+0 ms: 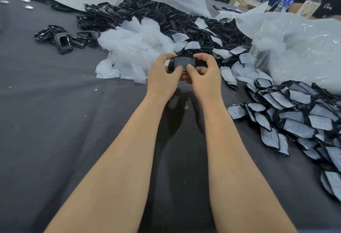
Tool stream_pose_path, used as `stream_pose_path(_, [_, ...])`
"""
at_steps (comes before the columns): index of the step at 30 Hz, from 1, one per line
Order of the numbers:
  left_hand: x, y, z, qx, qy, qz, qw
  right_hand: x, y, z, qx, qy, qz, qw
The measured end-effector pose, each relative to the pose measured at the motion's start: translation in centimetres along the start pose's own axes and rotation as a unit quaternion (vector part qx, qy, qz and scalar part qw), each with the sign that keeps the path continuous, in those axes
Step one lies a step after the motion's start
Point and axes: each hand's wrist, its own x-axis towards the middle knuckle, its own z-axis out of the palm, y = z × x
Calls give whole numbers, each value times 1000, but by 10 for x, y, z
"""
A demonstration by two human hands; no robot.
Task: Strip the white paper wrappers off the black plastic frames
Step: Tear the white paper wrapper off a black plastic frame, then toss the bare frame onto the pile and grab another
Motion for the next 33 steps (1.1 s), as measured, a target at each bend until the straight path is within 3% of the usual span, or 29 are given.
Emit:
stream_pose_path(8, [-1, 5, 0, -63, -22, -1, 998, -1, -8, -9, -21, -13, -5, 1000])
stream_pose_path(14, [-9, 20, 28, -40, -62, 18, 997, -5, -11, -39, 5, 57, 17, 998])
stream_pose_path(18, [-19, 32, 66, -21, -75, 23, 997, -11, -12, -78, -73, 154, 6, 985])
stream_pose_path(25, [-47, 43, 143, 161, -147, 118, 969, -33, 6, -156, -231, 256, 50, 937])
stream_pose_path(29, [-58, 28, 171, 346, -155, 122, 917, -47, 23, -177, -304, 246, 126, 912])
stream_pose_path(33, [-64, 16, 179, 441, -144, 147, 873, -52, 28, -179, -328, 239, 145, 902])
